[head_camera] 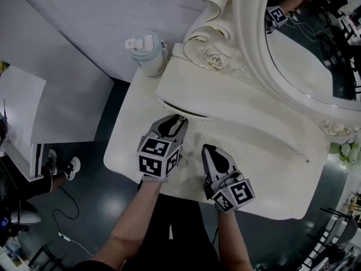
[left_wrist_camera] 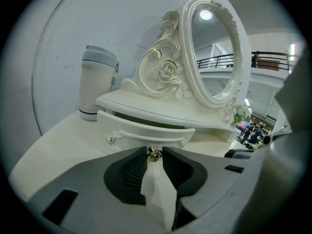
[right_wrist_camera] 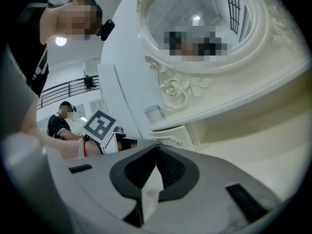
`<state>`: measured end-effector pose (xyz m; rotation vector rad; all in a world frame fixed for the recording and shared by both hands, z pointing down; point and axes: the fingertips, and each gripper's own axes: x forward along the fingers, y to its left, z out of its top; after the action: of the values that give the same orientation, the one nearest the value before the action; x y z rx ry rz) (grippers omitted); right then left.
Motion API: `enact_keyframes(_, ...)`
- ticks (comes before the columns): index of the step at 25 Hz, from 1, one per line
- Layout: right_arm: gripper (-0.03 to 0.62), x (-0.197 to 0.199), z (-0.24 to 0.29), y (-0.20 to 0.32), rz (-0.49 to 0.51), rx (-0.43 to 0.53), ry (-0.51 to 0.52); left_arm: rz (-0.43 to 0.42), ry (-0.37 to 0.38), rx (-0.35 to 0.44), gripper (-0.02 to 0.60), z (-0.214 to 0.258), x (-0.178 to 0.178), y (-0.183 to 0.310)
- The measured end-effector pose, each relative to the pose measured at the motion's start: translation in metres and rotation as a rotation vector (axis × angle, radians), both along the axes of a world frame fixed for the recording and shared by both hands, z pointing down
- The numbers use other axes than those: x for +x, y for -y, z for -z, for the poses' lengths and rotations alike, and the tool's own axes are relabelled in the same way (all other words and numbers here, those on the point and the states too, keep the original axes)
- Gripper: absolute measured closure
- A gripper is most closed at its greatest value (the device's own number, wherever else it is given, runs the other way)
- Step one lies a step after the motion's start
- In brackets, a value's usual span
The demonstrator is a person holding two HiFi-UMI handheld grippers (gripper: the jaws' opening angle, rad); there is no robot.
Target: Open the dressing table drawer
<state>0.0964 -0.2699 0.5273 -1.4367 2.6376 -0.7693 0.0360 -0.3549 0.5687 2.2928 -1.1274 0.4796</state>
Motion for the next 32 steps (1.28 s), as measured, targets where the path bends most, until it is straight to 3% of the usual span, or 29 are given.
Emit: enact_keyframes(32, 0.588, -0.001, -0.002, -0.025, -0.027, -0.015, 0.018, -0.017, -0.015, -0.021, 0.479, 0.001, -0.013, -0.032)
